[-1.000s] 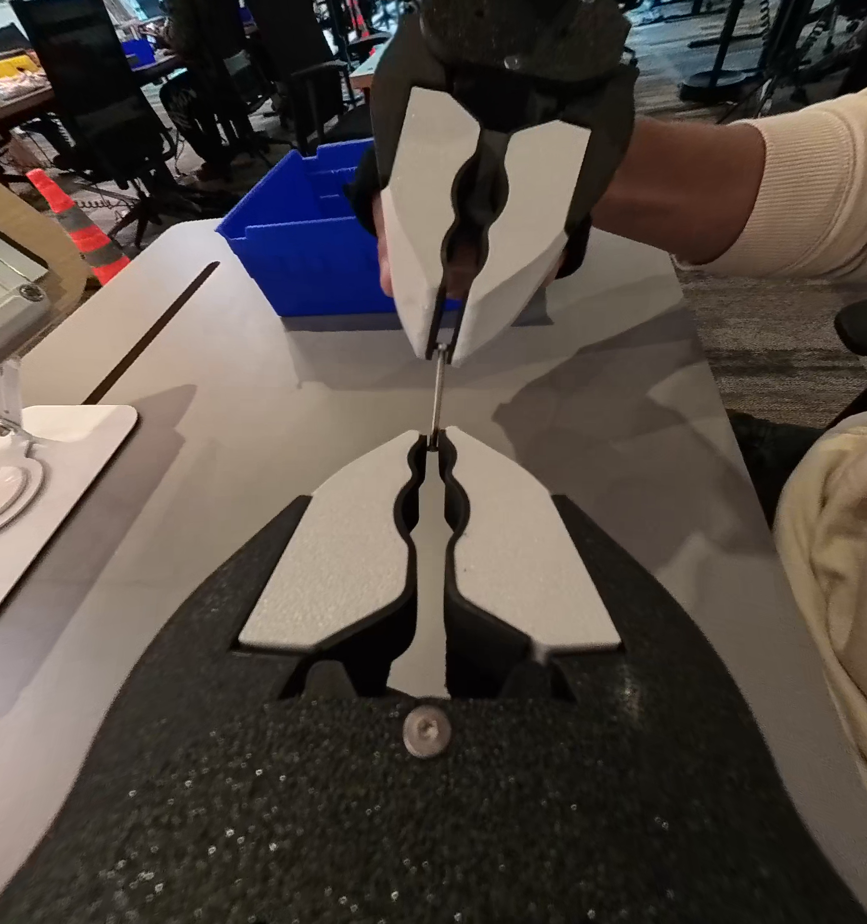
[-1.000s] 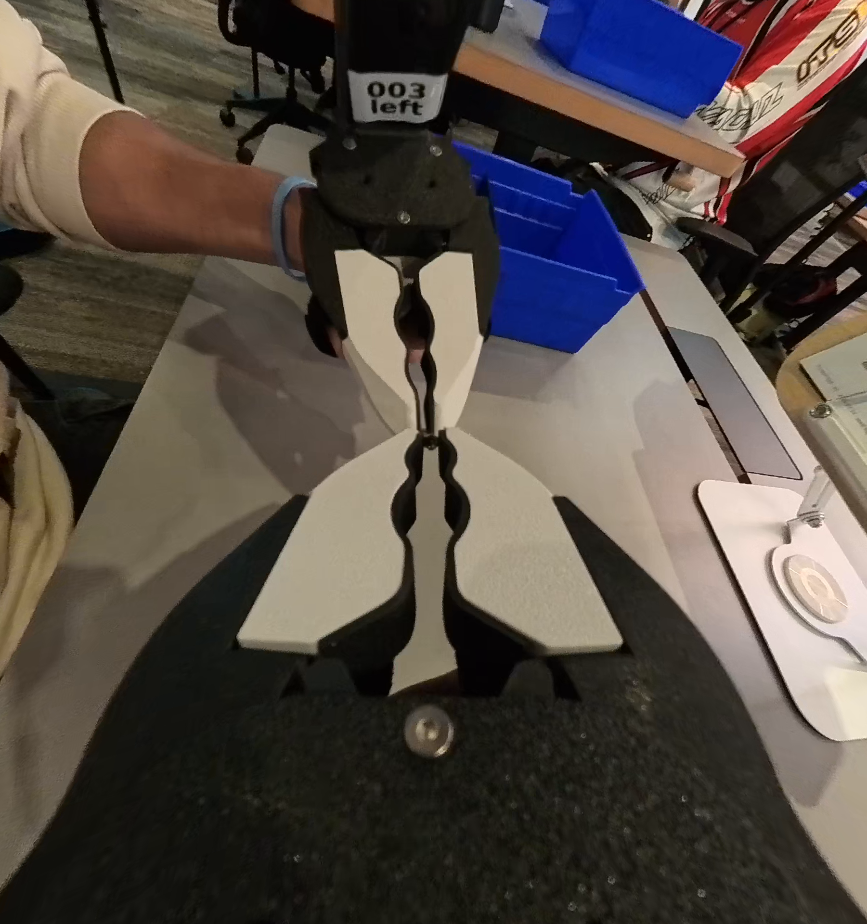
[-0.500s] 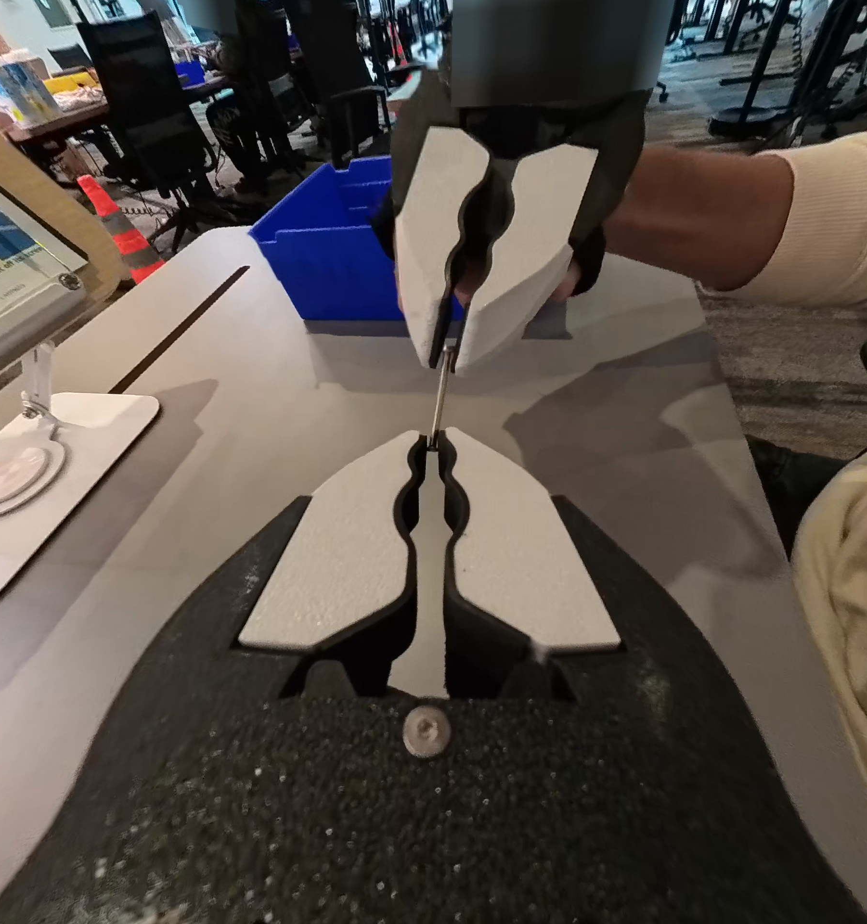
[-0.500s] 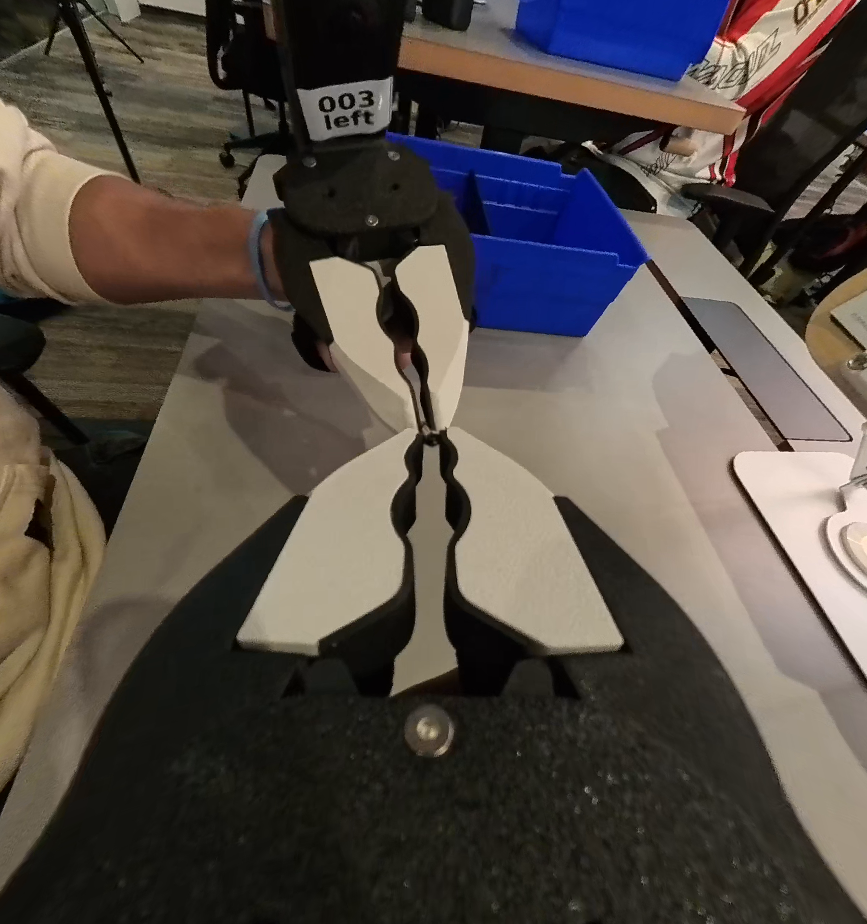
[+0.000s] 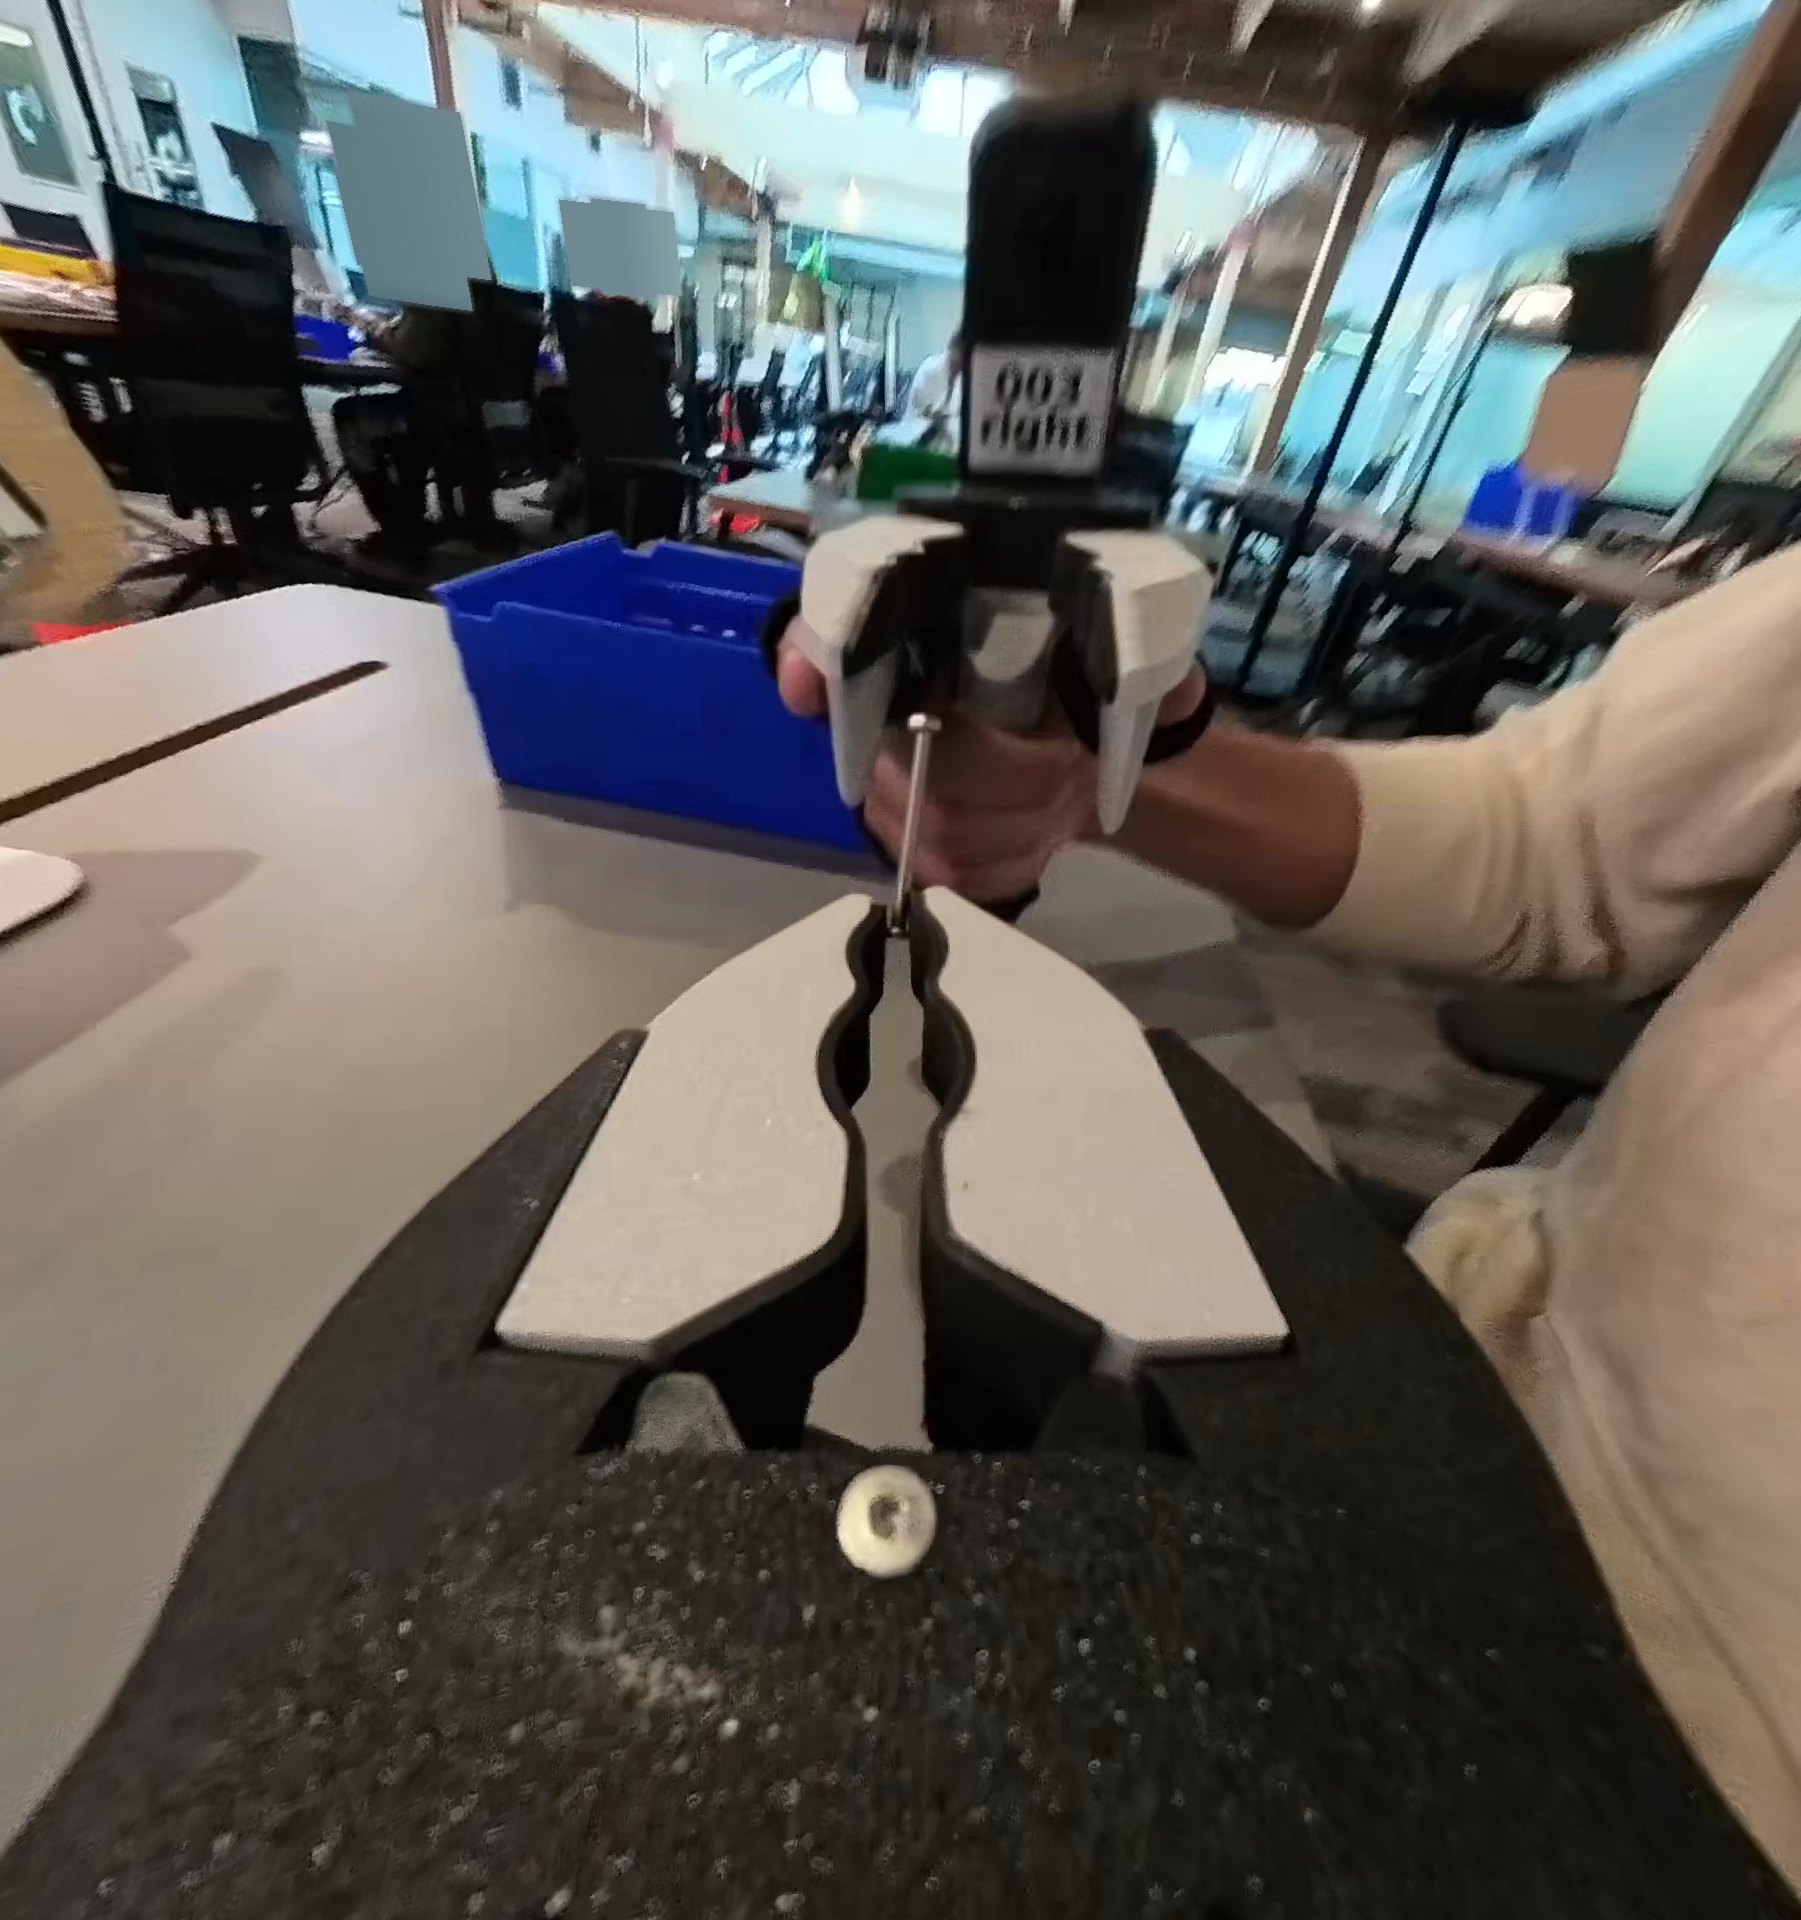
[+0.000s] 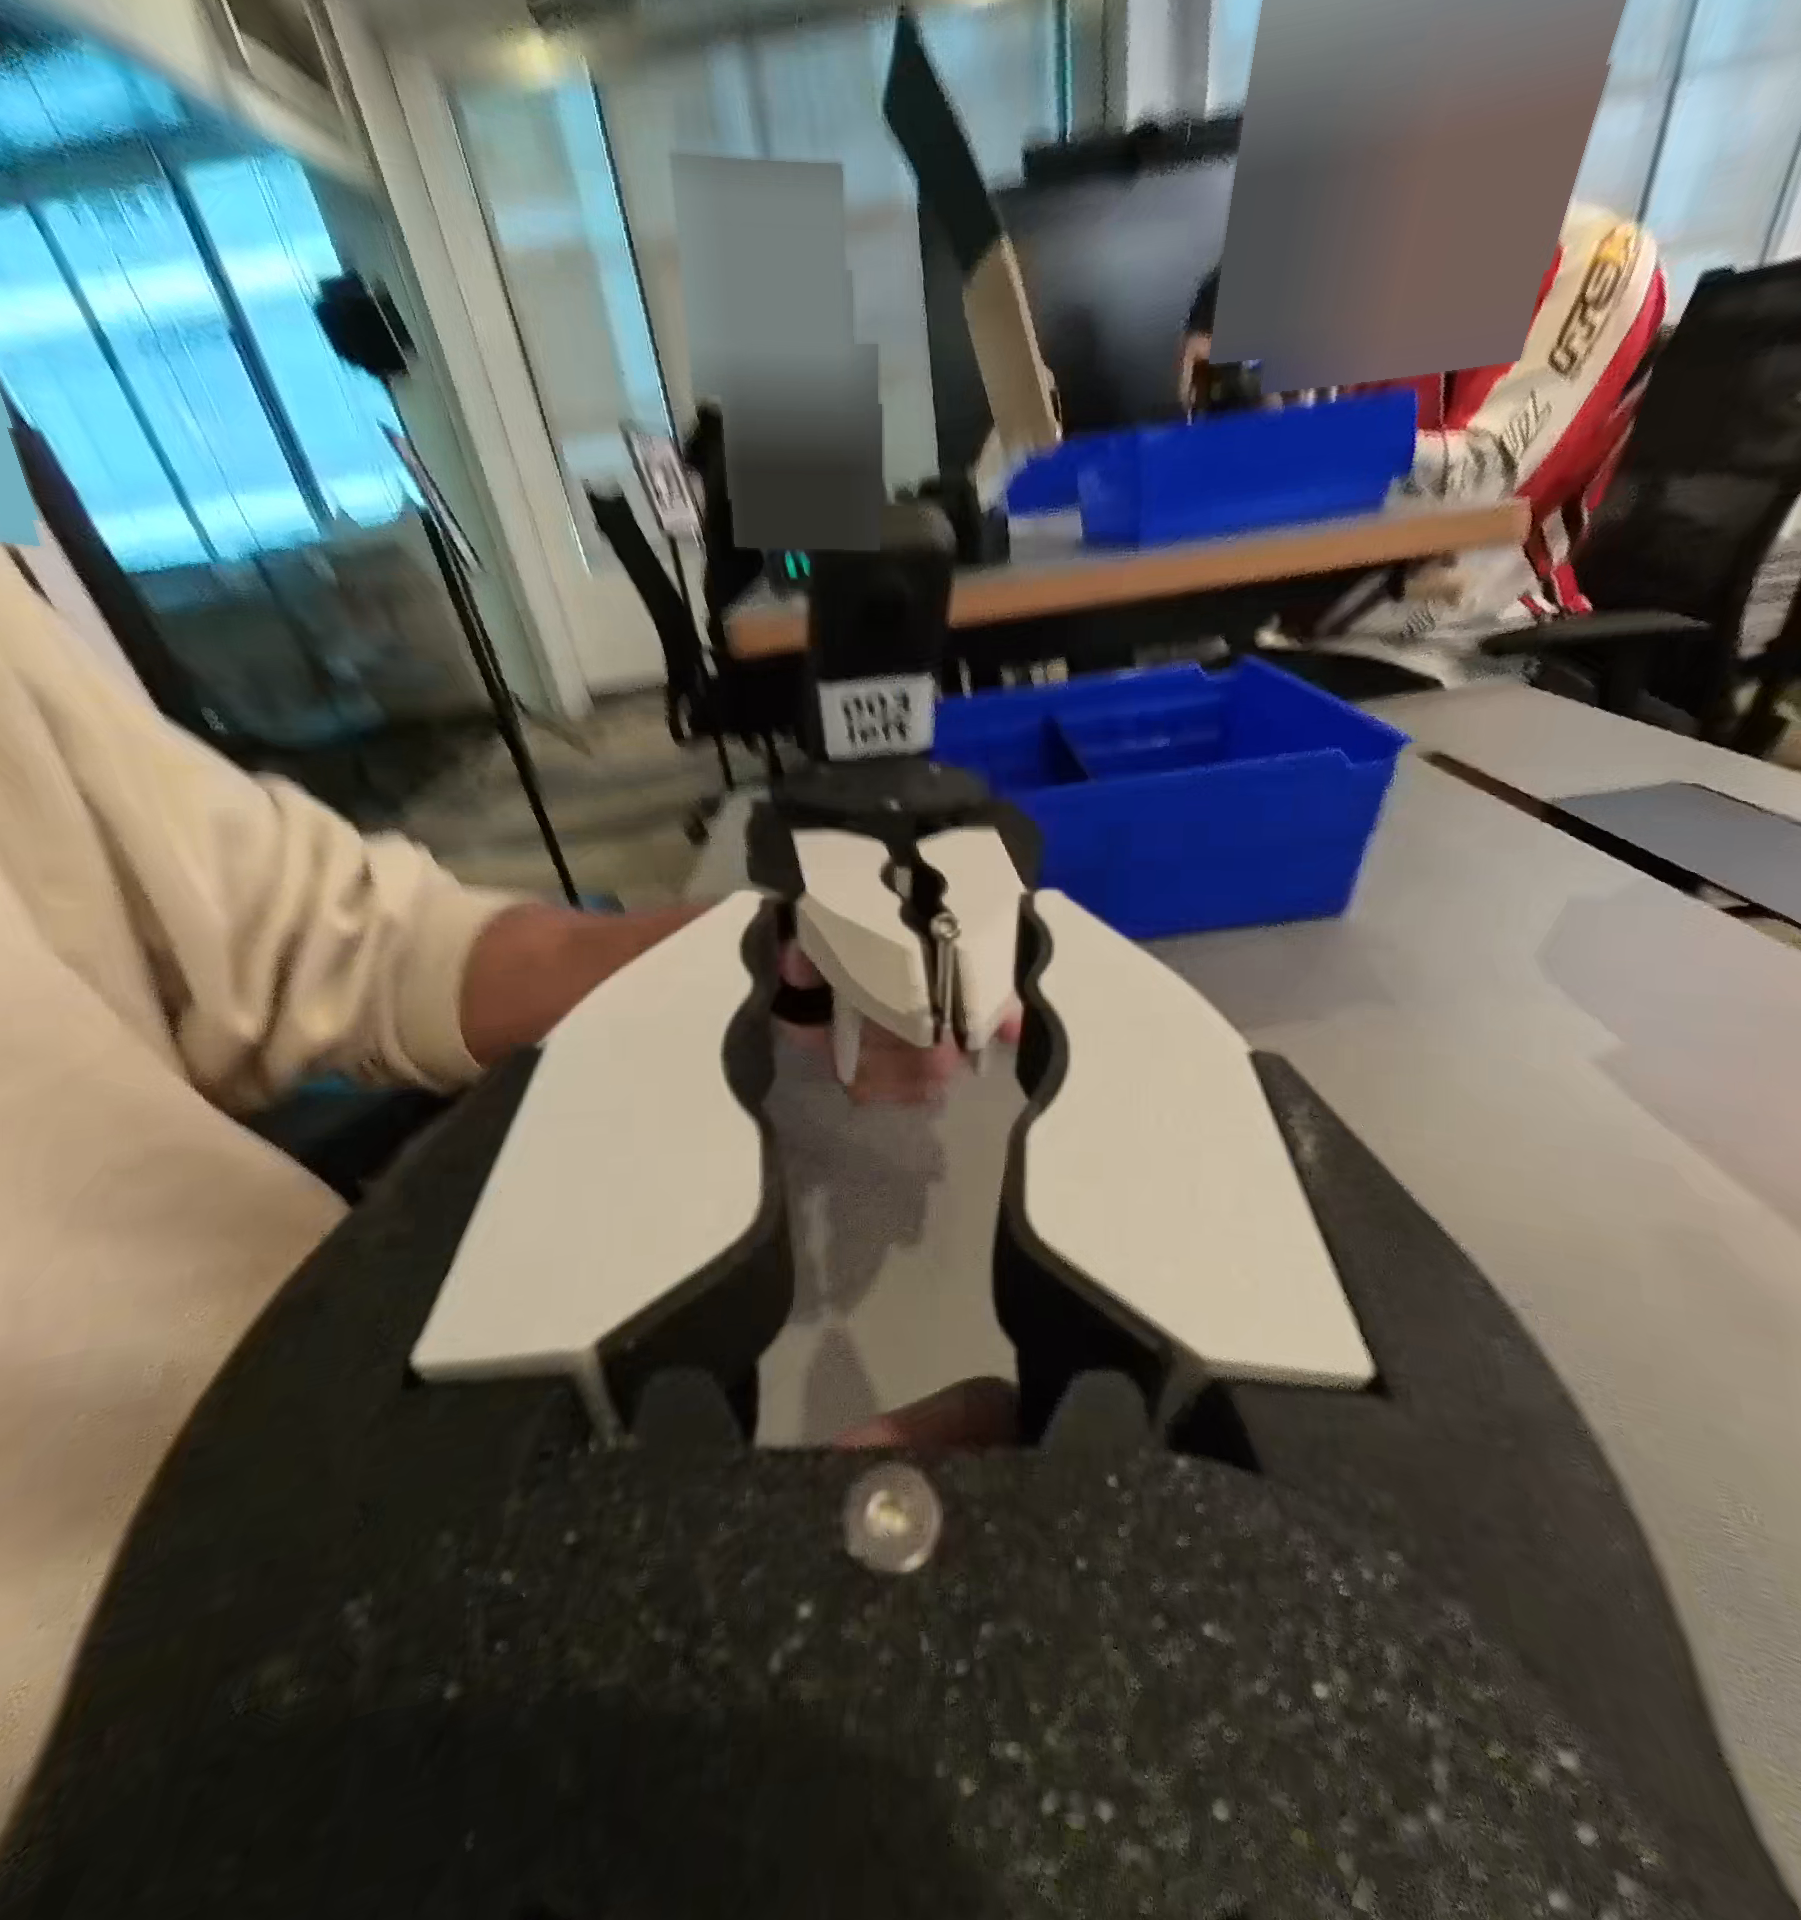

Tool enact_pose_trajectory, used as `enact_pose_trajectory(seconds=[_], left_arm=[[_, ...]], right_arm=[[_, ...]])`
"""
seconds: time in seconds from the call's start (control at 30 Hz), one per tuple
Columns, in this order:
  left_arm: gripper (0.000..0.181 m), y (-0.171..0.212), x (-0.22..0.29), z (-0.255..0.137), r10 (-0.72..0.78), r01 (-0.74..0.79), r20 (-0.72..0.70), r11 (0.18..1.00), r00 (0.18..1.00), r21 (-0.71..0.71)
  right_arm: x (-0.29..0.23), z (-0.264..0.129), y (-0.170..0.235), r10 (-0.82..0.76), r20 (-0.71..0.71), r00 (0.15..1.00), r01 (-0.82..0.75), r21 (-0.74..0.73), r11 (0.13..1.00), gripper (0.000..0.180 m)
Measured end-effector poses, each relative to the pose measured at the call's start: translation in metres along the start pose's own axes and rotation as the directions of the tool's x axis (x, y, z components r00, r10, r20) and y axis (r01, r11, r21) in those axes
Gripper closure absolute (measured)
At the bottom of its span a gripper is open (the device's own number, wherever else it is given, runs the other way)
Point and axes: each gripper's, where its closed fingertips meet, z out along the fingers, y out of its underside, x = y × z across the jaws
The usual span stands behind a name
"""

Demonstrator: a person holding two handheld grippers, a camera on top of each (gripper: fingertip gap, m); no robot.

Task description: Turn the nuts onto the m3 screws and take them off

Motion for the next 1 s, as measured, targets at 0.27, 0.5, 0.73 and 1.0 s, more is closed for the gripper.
enact_pose_trajectory(seconds=[0.27, 0.5, 0.73, 1.0], left_arm=[[0.177, -0.001, -0.002, -0.004, -0.107, 0.113, -0.074, 0.99, 0.992, 0.087], [0.177, 0.001, -0.002, -0.006, -0.101, 0.106, -0.06, 0.991, 0.993, 0.084], [0.177, 0.001, -0.003, -0.007, -0.094, 0.098, -0.053, 0.992, 0.994, 0.08], [0.177, -0.002, -0.008, -0.012, -0.093, 0.095, -0.033, 0.991, 0.995, 0.093]], right_arm=[[-0.002, 0.011, 0.003, 0.162, 0.079, 0.984, -0.176, 0.23, 0.957, 0.131], [-0.006, 0.016, 0.005, 0.158, 0.085, 0.984, -0.173, 0.212, 0.962, 0.133], [-0.002, 0.011, 0.002, 0.148, 0.057, 0.987, -0.157, 0.213, 0.964, 0.132], [-0.003, 0.01, 0.005, 0.137, 0.042, 0.99, -0.142, 0.196, 0.97, 0.133]])
